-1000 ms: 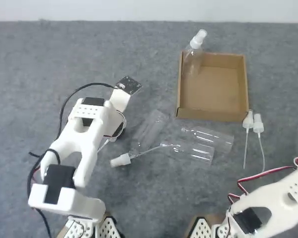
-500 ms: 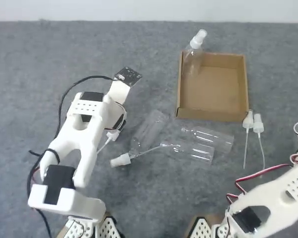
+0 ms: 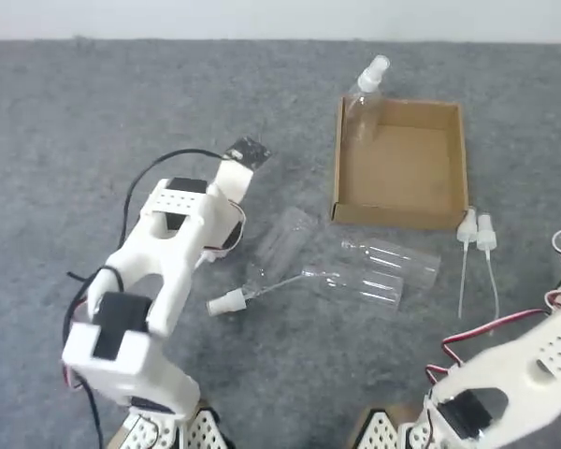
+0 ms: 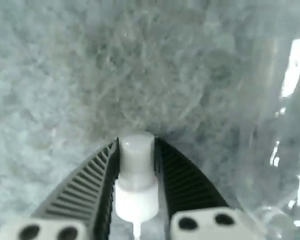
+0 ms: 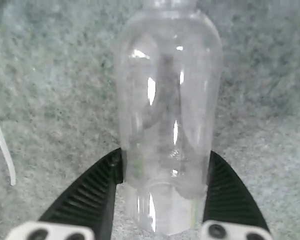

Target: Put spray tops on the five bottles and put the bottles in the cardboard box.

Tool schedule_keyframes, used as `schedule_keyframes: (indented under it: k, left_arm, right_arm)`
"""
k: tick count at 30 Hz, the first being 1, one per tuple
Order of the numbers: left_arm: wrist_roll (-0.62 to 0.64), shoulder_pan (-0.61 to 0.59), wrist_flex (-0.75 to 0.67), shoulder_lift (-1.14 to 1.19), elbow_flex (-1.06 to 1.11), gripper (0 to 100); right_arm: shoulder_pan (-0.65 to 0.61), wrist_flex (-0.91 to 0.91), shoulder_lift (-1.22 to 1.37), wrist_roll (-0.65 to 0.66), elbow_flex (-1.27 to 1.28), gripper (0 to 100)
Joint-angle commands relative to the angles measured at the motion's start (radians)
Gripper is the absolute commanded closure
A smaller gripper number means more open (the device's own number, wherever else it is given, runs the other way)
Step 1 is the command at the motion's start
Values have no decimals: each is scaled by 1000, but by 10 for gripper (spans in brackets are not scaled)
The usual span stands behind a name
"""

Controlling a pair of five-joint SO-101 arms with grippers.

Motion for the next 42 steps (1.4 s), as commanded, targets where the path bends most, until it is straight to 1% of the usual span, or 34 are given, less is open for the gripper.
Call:
schedule_keyframes:
  k: [1, 5, 8, 13, 15, 21, 25, 28, 35, 42]
  left_arm:
    - [81, -6, 77, -238, -18, 991]
    - [152, 12, 143, -448, 21, 991]
    - [183, 46, 161, -575, 82, 991]
    - [195, 81, 157, -701, 199, 991]
    - [207, 78, 144, -733, 234, 991]
    - [222, 83, 18, -760, 369, 991]
    - [222, 77, -17, -761, 404, 990]
    - [222, 78, -17, -761, 406, 990]
    - [222, 78, -17, -761, 406, 990]
    - [222, 80, -17, -760, 406, 990]
  right_arm:
    - [-18, -13, -91, 0, -12, 821]
    - [-31, -8, -91, -3, -12, 821]
    - [-54, -7, -91, -8, -11, 811]
    - [-97, 44, -91, -21, -12, 667]
    - [-125, 58, -91, -23, -26, 633]
    - [-209, 137, -82, -28, -181, 671]
    - [-249, 163, -77, -28, -275, 735]
    - [-248, 140, -76, -25, -282, 768]
    - [-208, 36, -15, -26, -285, 767]
    - [-176, -4, 58, -52, -301, 767]
